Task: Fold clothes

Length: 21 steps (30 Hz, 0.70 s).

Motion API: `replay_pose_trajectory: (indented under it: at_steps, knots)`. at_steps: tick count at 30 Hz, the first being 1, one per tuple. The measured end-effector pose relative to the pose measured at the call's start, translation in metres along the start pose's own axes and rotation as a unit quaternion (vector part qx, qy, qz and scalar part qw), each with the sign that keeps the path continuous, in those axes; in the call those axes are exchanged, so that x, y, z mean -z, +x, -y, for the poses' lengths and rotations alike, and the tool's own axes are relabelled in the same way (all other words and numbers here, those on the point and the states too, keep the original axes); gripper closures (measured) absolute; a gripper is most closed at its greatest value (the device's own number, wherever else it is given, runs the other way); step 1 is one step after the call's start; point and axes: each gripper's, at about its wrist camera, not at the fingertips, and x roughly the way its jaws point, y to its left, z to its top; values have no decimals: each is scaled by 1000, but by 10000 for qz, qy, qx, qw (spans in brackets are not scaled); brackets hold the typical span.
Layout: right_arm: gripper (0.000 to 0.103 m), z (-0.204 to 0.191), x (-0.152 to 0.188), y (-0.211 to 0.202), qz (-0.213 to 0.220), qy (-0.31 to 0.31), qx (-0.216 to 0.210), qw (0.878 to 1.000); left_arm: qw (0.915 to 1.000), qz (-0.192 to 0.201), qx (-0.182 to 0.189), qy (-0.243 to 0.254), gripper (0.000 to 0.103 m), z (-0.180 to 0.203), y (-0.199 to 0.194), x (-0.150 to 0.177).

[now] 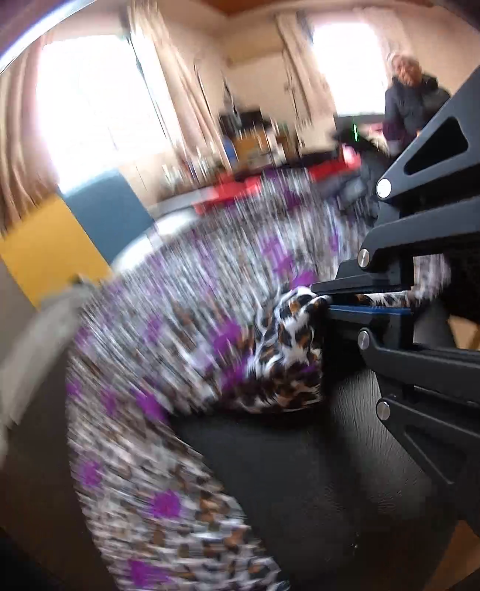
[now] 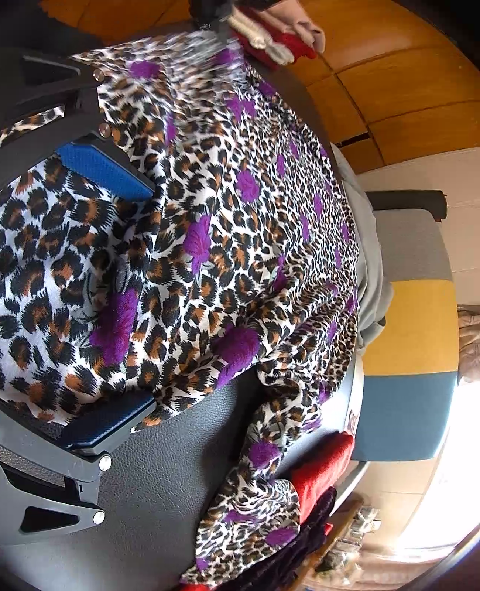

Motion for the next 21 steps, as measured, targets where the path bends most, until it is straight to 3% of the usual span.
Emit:
replay_pose_trajectory:
  at_steps: [4,7,8,9,12,15,18,21]
  knots:
    - [0,-2,1,3,3,-221,36,9997,9924,273,1193,146,103,51,-66,-8]
    - [0,-2,-2,5,43,-157,46,9999,9764,488,2099,159,84,62,-119,-9]
    - [0,-2,-2,6,70,-156,55,9998,9755,690,2084,159,80,61,-131,-9]
    - [0,-2,-1,5,100,-139,38,9998,9791,956,1781,219,78,57,-142,-9]
    - [0,1,0,5,157,-95,-20,9998,9912,1284,108,296,73,30,-141,-6]
    - [0,1,0,6,185,-101,-20,9998,9920,799,-893,408,72,-2,-98,8]
    - [0,1,0,6,211,-102,-7,9997,9865,156,-1351,918,72,-10,-51,31]
    - [0,1,0,6,224,-102,-5,9997,9723,-425,-1544,1704,70,0,-2,57]
